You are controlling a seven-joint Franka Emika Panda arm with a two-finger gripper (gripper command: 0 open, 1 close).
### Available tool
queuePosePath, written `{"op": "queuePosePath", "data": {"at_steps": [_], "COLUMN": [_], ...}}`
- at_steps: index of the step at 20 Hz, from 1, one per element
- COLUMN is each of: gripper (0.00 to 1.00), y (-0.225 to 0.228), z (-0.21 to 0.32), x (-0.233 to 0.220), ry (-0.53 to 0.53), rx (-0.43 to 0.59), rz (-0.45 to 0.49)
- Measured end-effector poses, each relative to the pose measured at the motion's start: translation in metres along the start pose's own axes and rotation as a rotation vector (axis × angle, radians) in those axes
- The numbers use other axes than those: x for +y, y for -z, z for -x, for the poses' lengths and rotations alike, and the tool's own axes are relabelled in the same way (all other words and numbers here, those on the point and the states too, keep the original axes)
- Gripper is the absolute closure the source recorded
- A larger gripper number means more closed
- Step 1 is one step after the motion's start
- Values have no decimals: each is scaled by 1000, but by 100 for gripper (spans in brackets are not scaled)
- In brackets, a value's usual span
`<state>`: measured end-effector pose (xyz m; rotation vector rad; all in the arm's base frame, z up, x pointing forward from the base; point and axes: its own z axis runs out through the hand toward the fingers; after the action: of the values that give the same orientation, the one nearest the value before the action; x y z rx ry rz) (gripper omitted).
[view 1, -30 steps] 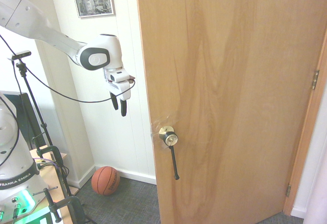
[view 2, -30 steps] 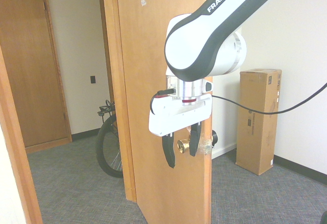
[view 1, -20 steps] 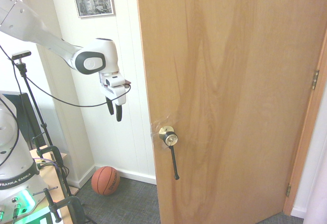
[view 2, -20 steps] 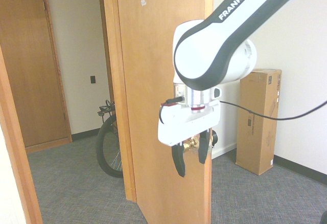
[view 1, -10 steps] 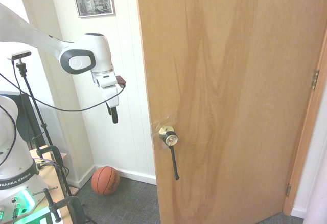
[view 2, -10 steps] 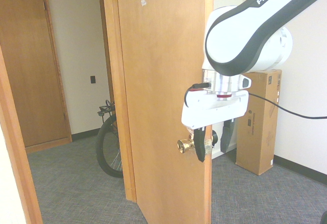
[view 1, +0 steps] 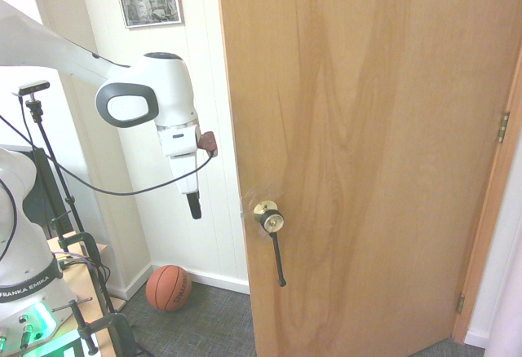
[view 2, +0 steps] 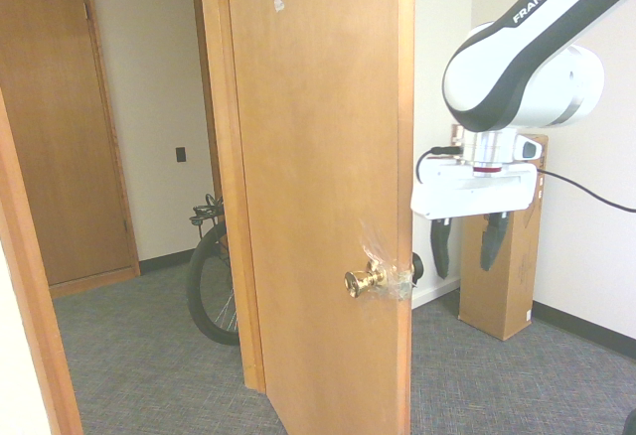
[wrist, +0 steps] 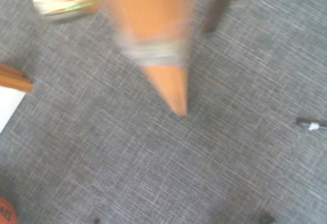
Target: Close the door
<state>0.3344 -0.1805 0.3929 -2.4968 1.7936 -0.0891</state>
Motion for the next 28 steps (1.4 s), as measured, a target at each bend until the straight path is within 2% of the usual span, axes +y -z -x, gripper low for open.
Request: {"op": "queuePosePath", "data": {"at_steps": [7, 15, 18, 22, 28], "gripper": [0, 0, 0, 0, 0], "y": [8, 16, 30, 19, -13], "z": [-44, -105, -122, -151, -165], "x": [31, 44, 27, -7, -76], "ry": [-93, -181, -170, -174, -142], "rx": [1, 14, 4, 1, -23], "rz": [-2, 0, -85, -231, -335]}}
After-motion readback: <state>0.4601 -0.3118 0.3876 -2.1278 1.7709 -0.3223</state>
